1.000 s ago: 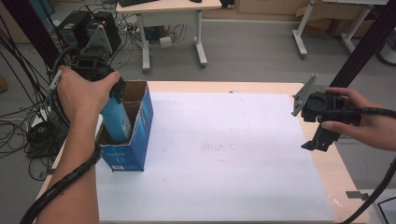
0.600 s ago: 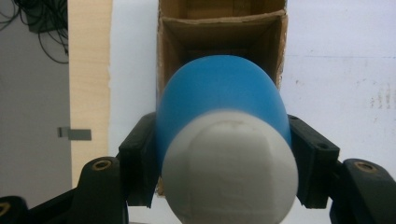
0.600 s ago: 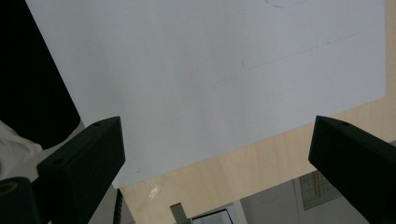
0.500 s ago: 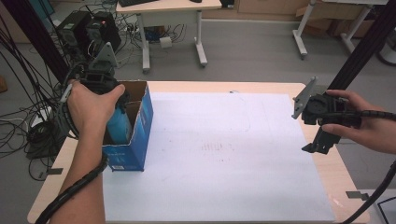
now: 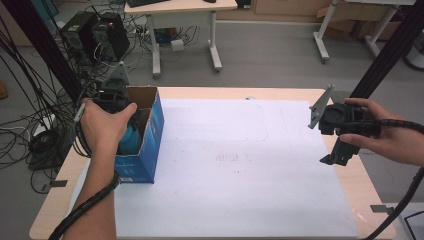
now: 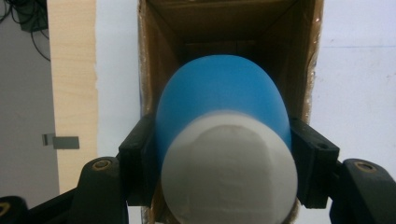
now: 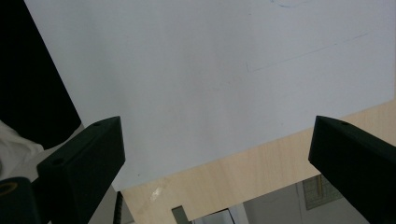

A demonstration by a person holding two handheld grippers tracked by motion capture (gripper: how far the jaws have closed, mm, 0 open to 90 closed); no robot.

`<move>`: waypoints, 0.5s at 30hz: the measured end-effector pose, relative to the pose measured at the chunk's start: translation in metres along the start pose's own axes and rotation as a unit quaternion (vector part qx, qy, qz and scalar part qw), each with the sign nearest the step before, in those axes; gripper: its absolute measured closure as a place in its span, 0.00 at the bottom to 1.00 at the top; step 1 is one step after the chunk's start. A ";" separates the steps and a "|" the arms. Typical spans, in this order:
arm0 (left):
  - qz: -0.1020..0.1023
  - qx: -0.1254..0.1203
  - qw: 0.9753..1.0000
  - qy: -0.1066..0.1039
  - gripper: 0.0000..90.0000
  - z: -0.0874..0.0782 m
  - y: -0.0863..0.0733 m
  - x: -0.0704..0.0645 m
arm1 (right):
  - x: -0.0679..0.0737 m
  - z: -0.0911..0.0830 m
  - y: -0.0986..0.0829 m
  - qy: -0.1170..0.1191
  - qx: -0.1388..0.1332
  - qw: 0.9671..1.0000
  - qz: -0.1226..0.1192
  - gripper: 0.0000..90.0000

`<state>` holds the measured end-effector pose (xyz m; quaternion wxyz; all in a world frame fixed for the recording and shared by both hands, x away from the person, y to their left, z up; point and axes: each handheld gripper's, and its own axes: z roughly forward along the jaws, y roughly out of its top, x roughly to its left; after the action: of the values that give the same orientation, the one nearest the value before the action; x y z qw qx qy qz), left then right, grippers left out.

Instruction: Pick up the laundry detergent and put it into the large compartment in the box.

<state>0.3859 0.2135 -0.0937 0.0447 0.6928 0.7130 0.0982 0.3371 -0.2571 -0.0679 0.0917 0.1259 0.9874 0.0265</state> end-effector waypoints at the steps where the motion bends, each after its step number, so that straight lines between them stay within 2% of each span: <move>1: 0.000 0.000 1.000 0.000 0.41 0.000 0.000 0.000 | 0.000 0.001 0.001 0.000 0.001 1.000 0.000 0.04; 15: 0.008 0.000 1.000 0.006 0.41 0.023 -0.003 -0.005 | -0.001 0.004 0.005 0.004 0.004 1.000 -0.002 0.04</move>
<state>0.3875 0.2106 -0.1169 0.0395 0.6979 0.7077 0.1025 0.3399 -0.2521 -0.0712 0.0878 0.1242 0.9881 0.0225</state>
